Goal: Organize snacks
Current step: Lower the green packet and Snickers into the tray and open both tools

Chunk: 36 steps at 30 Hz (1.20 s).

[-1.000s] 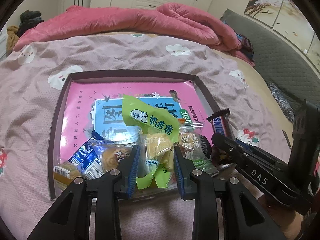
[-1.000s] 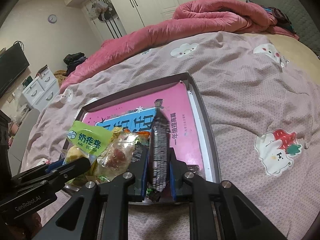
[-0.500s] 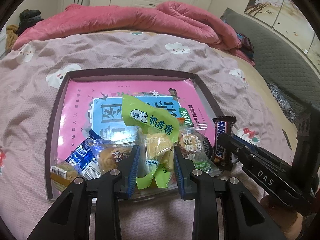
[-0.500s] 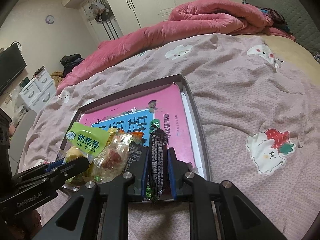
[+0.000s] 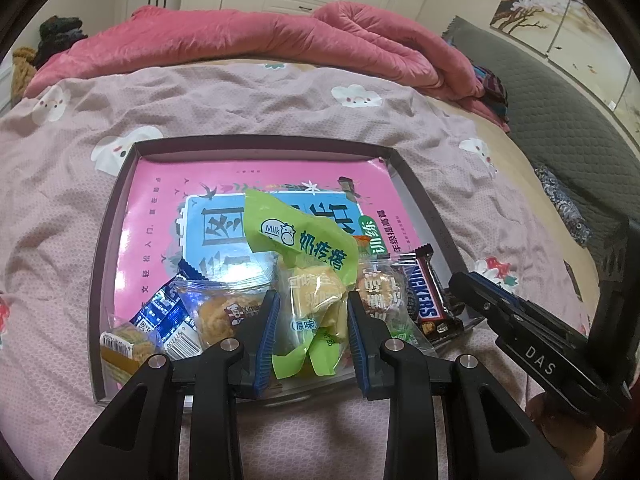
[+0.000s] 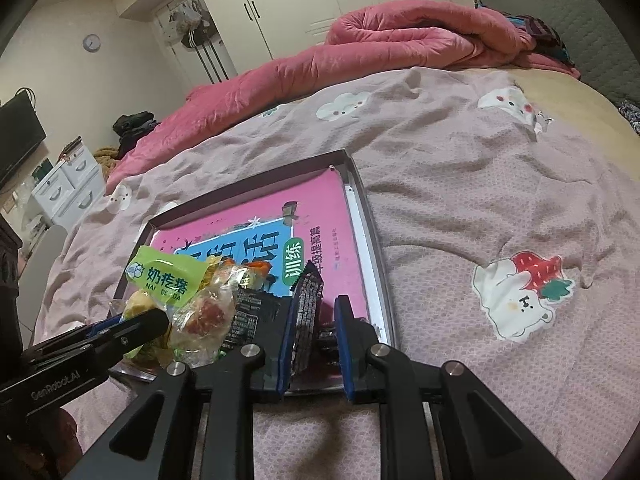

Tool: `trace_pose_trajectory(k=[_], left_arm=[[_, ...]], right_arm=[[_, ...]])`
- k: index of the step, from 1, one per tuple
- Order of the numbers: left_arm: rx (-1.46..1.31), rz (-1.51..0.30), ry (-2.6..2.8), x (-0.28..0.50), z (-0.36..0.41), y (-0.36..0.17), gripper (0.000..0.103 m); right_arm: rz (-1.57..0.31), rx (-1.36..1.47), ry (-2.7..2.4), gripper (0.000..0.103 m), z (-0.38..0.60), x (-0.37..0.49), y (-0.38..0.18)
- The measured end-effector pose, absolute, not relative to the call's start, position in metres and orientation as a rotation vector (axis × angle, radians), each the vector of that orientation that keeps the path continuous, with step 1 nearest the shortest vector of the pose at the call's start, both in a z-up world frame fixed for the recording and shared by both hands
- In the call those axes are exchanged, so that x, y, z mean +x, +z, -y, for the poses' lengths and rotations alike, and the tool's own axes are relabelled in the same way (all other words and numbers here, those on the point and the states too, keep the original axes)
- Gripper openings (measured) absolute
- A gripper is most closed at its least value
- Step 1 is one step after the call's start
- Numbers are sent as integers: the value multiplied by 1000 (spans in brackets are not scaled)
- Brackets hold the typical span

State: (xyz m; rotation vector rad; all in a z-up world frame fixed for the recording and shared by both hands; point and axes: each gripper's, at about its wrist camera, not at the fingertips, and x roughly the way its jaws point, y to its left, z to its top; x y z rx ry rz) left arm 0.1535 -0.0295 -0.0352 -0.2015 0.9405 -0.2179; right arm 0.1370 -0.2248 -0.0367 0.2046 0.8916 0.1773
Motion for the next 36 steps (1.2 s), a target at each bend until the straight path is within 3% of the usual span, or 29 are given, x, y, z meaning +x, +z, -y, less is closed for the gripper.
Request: trace_pose_trajectory(k=[36], left_arm=[[-200,-920,-216,148,30,-23,38]], right_arm=[[-848,106,155,43,215,123,-19]])
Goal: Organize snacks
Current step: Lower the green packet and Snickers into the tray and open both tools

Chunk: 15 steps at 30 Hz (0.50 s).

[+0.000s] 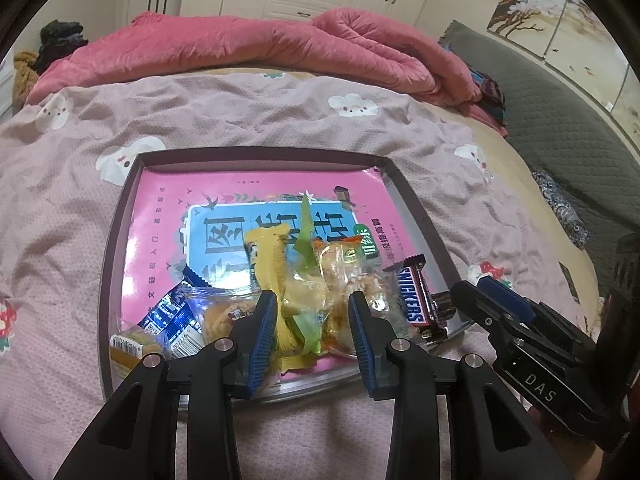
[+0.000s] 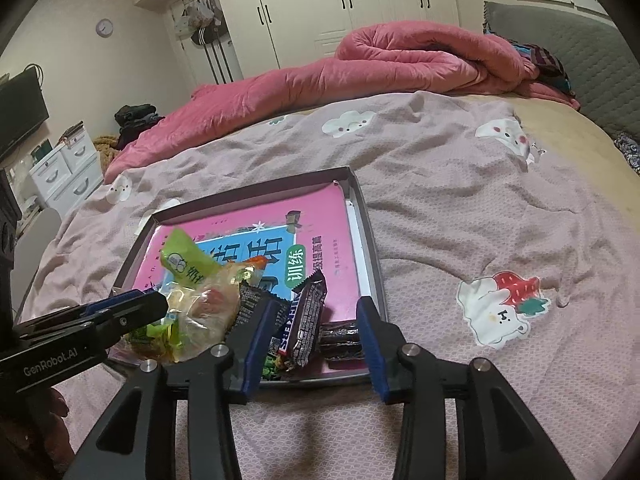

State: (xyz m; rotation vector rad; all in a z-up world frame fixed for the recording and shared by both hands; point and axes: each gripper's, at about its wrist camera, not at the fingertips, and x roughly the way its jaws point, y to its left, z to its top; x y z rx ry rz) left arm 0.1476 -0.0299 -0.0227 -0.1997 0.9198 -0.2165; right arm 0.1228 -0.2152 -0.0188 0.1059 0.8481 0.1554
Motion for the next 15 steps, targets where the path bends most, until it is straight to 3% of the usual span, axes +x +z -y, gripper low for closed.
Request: trace_pose_trajectory(k=[10,15], left_arm=[[-197,-911,-207,144,29,-17,49],[-189,-907,-197,140,28,-13,53]], right_arm=[[-834,88,146,46,215,119,-13],[-823,74,143,54,215,116,-11]])
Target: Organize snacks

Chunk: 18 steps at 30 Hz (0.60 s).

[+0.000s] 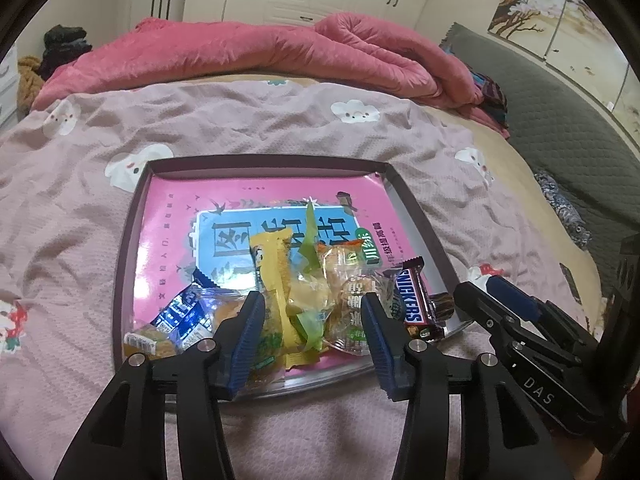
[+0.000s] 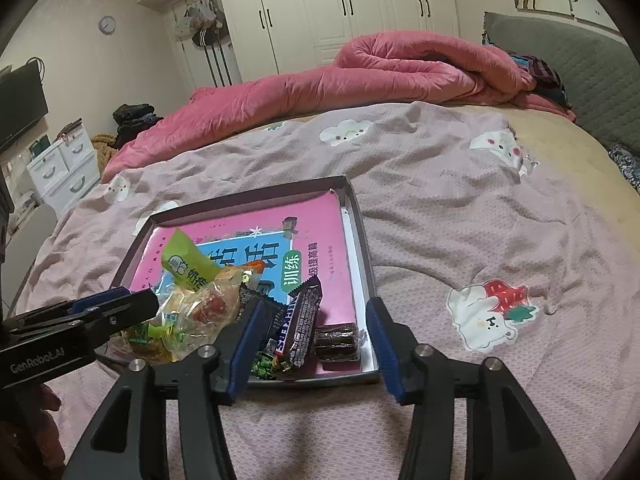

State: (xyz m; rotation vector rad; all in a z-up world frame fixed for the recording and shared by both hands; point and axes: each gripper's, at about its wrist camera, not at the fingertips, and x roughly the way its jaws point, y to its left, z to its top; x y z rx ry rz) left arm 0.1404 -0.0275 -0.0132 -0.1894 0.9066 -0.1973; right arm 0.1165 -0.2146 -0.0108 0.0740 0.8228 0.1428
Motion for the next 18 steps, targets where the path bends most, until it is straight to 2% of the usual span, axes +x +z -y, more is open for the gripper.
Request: trace_pose_trajectory(k=[4,8,10,12,18], left_arm=[[-189,-909,-188,137,25,-10,61],[-184,-910,-180,131,23,-7,63],[-180,-913,-176,128,21,-6,70],[-175,-914,-168,124,20,-5,71],[-150,-934,-135,108,16,-6,73]], right_arm=[[-812,63,140,56,214,113,-7],[-798,68,142,66,215,109,-2],[-785,61,145,69,214,105,3],[-780,57,149,74,213,101,6],[-761,5,169,80,205,82,14]])
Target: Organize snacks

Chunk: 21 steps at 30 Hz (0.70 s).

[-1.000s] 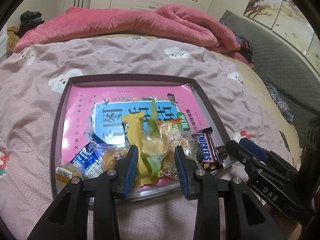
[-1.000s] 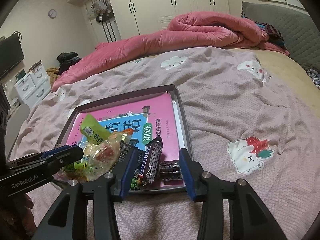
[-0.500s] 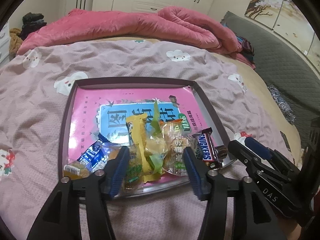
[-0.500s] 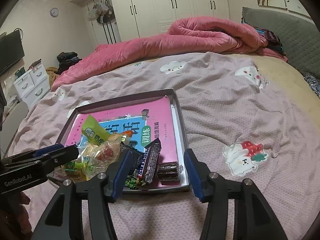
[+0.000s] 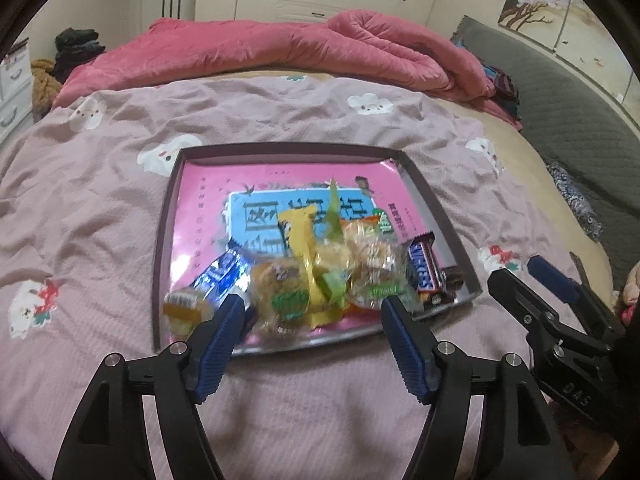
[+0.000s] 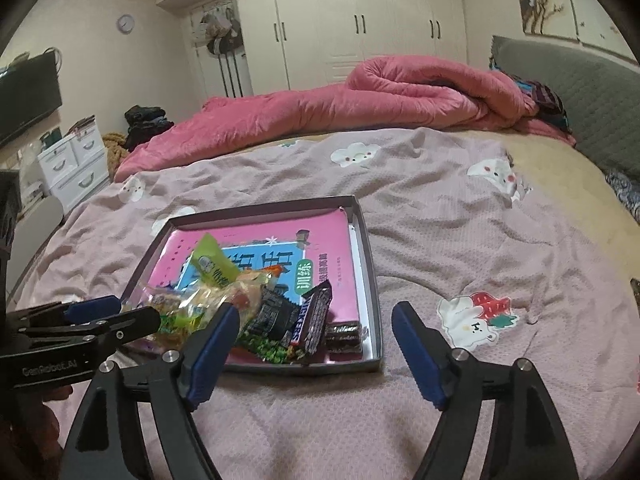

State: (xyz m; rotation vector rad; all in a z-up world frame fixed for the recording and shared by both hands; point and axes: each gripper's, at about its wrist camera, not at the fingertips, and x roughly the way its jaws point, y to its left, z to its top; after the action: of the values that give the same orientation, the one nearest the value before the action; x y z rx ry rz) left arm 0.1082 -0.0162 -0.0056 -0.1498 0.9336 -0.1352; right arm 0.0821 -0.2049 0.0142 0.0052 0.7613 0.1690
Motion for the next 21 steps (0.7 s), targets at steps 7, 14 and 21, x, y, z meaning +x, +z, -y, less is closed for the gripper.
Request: trace_pose_trajectory(k=[7,14,21], left_arm=[[-135,-975,-82,88,12,-12,73],[-139,-978,-49,60,6,-12,73],[-147,-958,-18,43,1,-8,73]], right_arm=[[-785,-38,189,84,200,59,12],[-832,-32,197,86,201,39,2],[-837,-36,200,91,199,23,2]])
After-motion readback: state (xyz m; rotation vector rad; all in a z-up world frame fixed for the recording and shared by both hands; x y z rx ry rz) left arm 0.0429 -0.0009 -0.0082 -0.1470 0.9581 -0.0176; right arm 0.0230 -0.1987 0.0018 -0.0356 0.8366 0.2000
